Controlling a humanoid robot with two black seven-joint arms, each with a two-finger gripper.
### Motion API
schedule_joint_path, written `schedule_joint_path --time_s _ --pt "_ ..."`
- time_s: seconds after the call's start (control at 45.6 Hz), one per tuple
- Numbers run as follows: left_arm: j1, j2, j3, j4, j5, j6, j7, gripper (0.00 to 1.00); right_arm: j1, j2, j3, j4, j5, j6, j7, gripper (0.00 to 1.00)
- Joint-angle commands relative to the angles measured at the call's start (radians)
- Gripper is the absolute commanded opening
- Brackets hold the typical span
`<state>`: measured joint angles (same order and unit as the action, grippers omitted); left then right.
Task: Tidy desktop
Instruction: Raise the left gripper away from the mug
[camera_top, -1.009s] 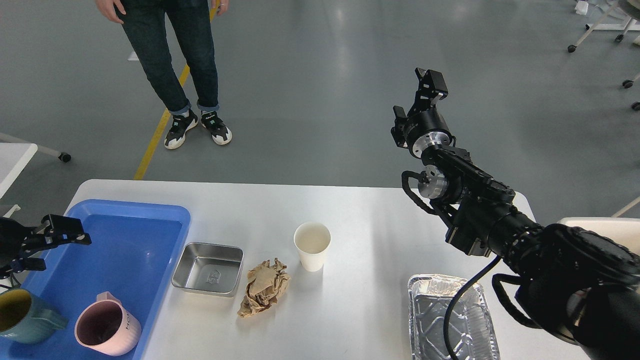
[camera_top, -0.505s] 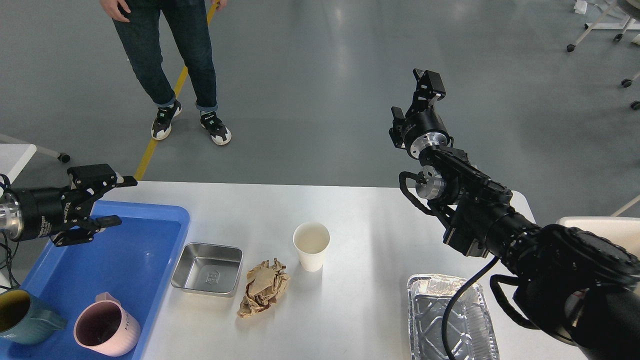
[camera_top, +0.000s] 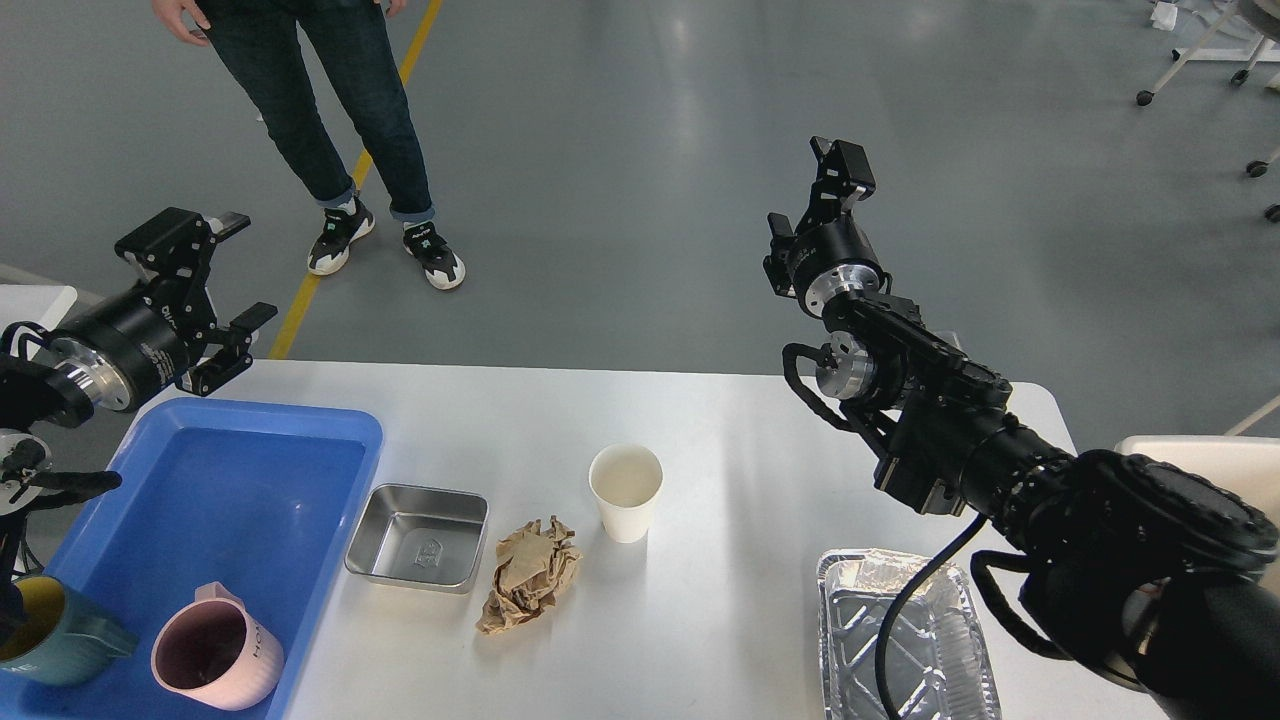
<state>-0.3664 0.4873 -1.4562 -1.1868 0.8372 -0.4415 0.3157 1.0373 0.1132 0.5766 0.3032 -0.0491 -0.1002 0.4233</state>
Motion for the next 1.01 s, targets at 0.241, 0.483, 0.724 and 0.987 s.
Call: schedule_joint_path --time_s 0.241,0.483,0.724,0.987 --pt "0.116 0.333 0.336 -0.105 0.034 -0.035 0.022 0.97 0.000 -0.007 -0.001 0.016 0.000 -0.009 0.000 1.00" --pt "0.139 0.611 0.418 -0.148 0.034 -0.181 0.034 0.97 0.000 -0.004 -0.001 0.016 0.000 -0.009 0.000 1.00" --pt "0.149 0.824 0.393 -0.217 0.034 -0.284 0.048 0.97 0.000 -0.007 -0.001 0.016 0.000 -0.007 0.000 1.00" --pt "0.133 0.812 0.212 -0.208 0.026 -0.365 -0.254 0.97 -0.010 -0.009 -0.001 0.016 0.000 -0.009 0.002 1.00"
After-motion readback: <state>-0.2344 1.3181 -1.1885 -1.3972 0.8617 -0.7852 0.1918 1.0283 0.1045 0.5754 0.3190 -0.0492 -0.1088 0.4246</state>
